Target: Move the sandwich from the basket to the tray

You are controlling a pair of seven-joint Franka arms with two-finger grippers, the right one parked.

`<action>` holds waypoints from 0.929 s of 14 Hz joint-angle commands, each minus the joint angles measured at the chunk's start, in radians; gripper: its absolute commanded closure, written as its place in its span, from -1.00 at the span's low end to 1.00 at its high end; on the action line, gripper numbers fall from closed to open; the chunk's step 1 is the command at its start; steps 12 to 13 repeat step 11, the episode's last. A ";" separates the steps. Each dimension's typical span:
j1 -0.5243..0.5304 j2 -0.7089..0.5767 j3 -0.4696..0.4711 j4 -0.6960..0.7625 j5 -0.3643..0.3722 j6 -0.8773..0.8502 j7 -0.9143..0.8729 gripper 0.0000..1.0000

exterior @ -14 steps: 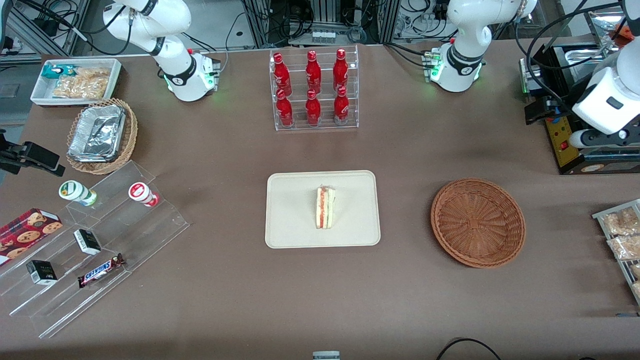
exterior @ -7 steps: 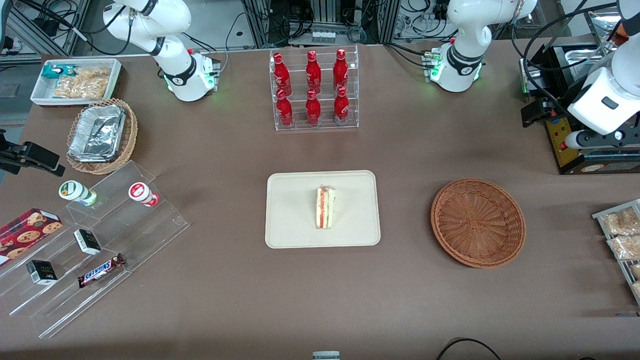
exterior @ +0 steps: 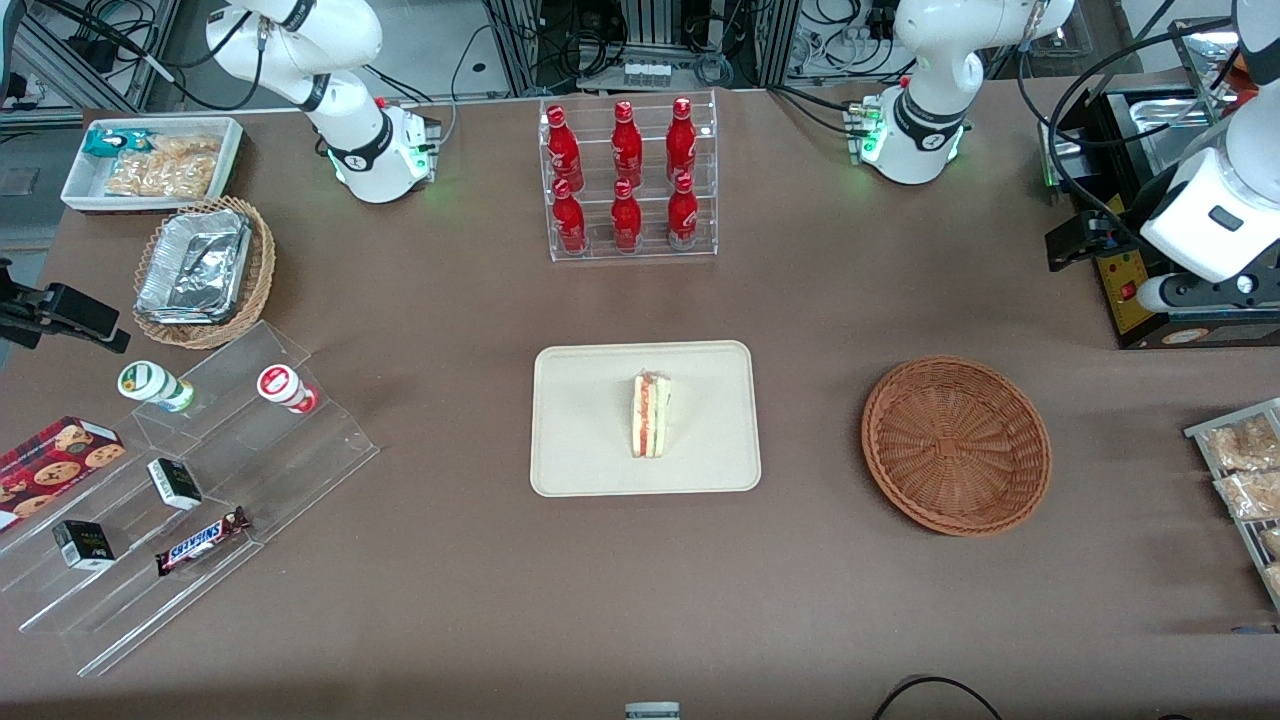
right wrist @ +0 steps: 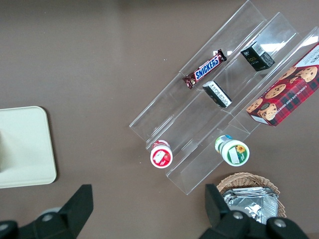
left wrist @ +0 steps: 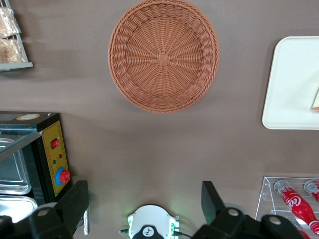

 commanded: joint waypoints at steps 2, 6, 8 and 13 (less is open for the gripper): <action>0.008 0.002 -0.009 0.001 0.012 0.004 -0.002 -1.00; 0.006 0.002 -0.009 0.001 0.013 0.002 0.000 -1.00; 0.003 0.001 -0.009 0.000 0.013 -0.001 0.000 -1.00; 0.002 0.002 -0.010 0.000 0.013 0.001 0.000 -1.00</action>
